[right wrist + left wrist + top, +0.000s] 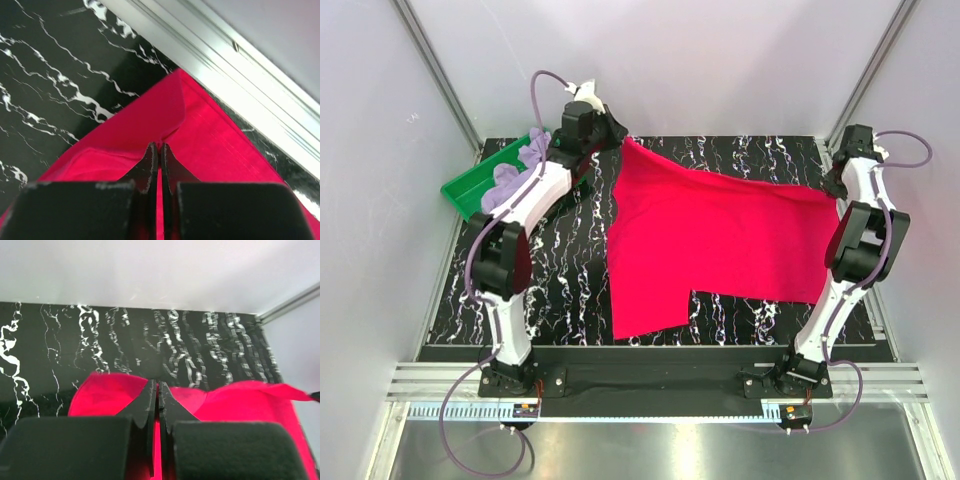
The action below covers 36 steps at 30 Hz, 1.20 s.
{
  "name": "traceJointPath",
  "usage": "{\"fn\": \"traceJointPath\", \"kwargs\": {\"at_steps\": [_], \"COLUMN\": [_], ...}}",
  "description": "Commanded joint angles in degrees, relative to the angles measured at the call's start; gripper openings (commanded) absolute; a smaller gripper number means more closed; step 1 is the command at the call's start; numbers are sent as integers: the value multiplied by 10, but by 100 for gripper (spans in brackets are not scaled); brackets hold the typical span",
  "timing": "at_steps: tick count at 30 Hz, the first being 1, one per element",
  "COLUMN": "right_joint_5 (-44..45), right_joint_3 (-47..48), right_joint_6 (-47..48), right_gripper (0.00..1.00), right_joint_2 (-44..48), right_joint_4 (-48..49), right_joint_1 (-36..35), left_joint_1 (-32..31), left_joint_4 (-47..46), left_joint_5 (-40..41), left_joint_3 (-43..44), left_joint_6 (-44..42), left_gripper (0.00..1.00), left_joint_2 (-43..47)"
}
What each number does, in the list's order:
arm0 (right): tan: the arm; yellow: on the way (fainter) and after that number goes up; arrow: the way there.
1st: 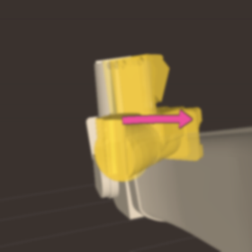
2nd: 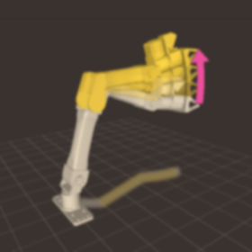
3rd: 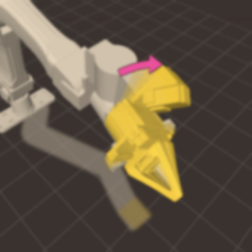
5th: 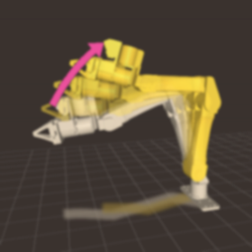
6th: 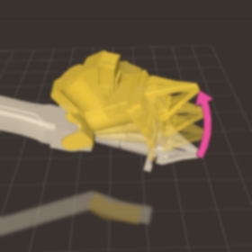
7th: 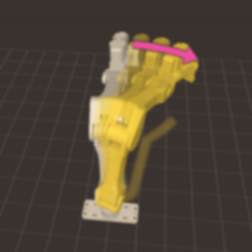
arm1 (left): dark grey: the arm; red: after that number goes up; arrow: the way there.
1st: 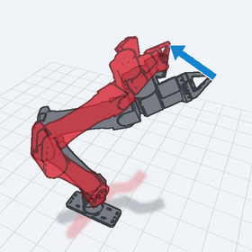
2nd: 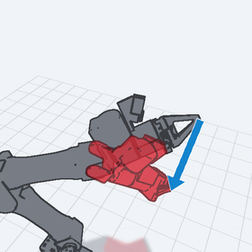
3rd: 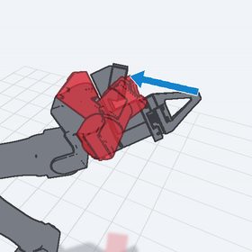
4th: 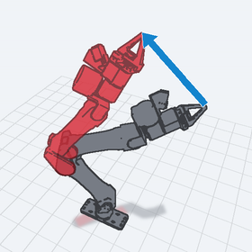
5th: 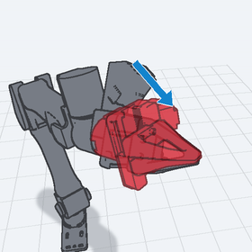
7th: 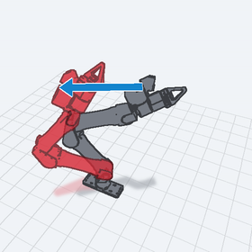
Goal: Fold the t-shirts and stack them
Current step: Fold the tshirt
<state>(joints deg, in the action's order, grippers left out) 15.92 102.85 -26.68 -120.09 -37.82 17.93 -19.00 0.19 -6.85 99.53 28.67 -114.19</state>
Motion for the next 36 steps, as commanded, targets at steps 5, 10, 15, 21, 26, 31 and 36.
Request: {"fn": "traceJointPath", "kwargs": {"at_steps": [5,10,15,21,26,31,36], "right_joint_5": [-43,-48,-43,-20,-19,-12,3], "right_joint_3": [16,-26,-49,-66,-85,-90,-92], "right_joint_6": [-14,-13,-13,-15,-8,-2,-5], "right_gripper": [0,0,0,0,0,0,0], "right_joint_2": [14,42,62,79,91,91,98], "right_joint_4": [-79,-73,-74,-86,-81,-83,-85], "right_joint_1": [26,28,33,39,47,47,47], "left_joint_1": [-15,-16,-26,-36,-45,-50,-53], "left_joint_4": [55,69,109,112,134,162,173], "left_joint_5": [-15,-11,-33,1,51,72,88], "left_joint_3": [-66,-131,-144,-209,-246,-270,-304], "left_joint_6": [2,10,10,37,56,77,103], "left_gripper": [0,0,0,0,0,0,0], "left_joint_2": [98,150,153,194,222,243,261]}}
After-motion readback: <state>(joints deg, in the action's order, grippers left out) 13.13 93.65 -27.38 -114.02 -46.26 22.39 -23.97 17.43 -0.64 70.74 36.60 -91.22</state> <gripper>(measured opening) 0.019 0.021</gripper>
